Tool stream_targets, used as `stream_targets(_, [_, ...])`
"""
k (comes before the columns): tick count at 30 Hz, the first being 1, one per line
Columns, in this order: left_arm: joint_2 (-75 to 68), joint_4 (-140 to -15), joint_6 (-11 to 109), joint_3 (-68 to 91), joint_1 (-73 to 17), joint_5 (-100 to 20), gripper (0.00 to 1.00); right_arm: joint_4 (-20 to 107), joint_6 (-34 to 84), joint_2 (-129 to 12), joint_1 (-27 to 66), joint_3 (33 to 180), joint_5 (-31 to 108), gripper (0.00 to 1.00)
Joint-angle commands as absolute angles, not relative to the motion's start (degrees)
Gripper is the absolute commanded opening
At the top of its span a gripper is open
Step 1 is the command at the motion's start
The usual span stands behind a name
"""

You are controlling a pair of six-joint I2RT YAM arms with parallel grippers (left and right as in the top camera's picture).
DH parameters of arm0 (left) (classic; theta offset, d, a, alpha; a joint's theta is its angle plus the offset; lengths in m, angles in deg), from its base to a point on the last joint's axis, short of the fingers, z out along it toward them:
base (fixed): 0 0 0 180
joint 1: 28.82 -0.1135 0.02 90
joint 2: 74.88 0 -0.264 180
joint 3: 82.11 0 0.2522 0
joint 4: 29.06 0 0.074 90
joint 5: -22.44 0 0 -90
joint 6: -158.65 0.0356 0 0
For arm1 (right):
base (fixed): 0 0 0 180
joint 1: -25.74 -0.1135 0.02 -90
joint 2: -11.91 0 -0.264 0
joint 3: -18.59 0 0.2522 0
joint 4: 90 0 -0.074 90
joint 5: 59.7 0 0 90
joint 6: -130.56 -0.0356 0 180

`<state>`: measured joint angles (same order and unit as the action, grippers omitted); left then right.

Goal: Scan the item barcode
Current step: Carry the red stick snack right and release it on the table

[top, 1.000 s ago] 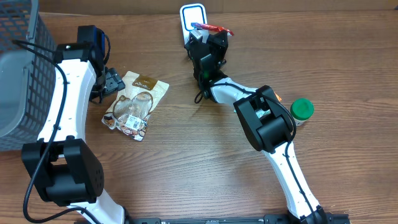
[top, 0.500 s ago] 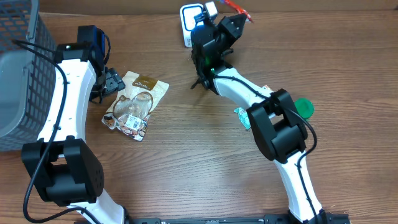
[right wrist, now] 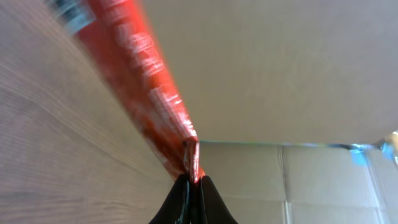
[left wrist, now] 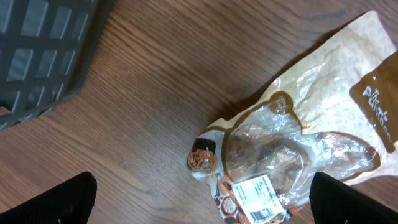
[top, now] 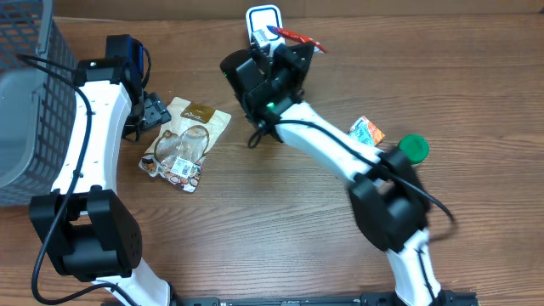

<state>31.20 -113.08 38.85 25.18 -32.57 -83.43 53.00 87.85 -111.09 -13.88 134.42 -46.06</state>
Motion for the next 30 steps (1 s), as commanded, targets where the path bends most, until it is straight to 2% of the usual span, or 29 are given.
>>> stream_targets(1, [30.74, -113.04, 38.87, 26.1, -32.18, -84.05, 1.0, 39.36, 61.82, -98.72, -12.32, 135.49, -34.41, 0.03])
stream_targets(5, [30.74, -113.04, 38.87, 26.1, -32.18, -84.05, 1.0, 20.56, 41.47, -93.8, -9.59, 135.49, -19.7, 0.04])
stream_targets(6, [30.74, -113.04, 38.87, 26.1, -32.18, -84.05, 1.0, 13.74, 34.45, -93.32, -7.32, 135.49, -11.98, 0.04])
stream_targets(10, [30.74, -113.04, 38.87, 26.1, -32.18, -84.05, 1.0, 4.28, 27.28, -93.93, -0.08, 134.11, 5.2, 0.11])
stream_targets(11, [30.74, -113.04, 38.87, 26.1, -32.18, -84.05, 1.0, 3.38, 26.63, -93.93, 1.66, 133.37, 7.56, 0.19])
stream_targets(14, [30.74, -113.04, 38.87, 26.1, -32.18, -84.07, 1.0, 2.86, 26.61, -93.97, 6.89, 130.24, 12.17, 0.91])
stream_targets(15, [30.74, -113.04, 38.87, 26.1, -32.18, -84.05, 1.0, 2.94, 26.59, -93.97, 8.35, 129.35, 13.29, 1.0])
stream_targets(22, [30.74, -113.04, 38.89, 26.1, -32.18, -84.05, 1.0, 6.2, 26.63, -93.97, 14.32, 126.31, 29.53, 1.0])
stream_targets(27, [30.74, -113.04, 38.87, 26.1, -32.18, -84.05, 1.0, 13.59, 24.53, -93.97, 12.05, 126.31, 39.69, 1.0])
stream_targets(30, [30.74, -113.04, 38.87, 26.1, -32.18, -84.05, 1.0, 18.9, 20.53, -93.97, 8.55, 126.31, 40.69, 1.0])
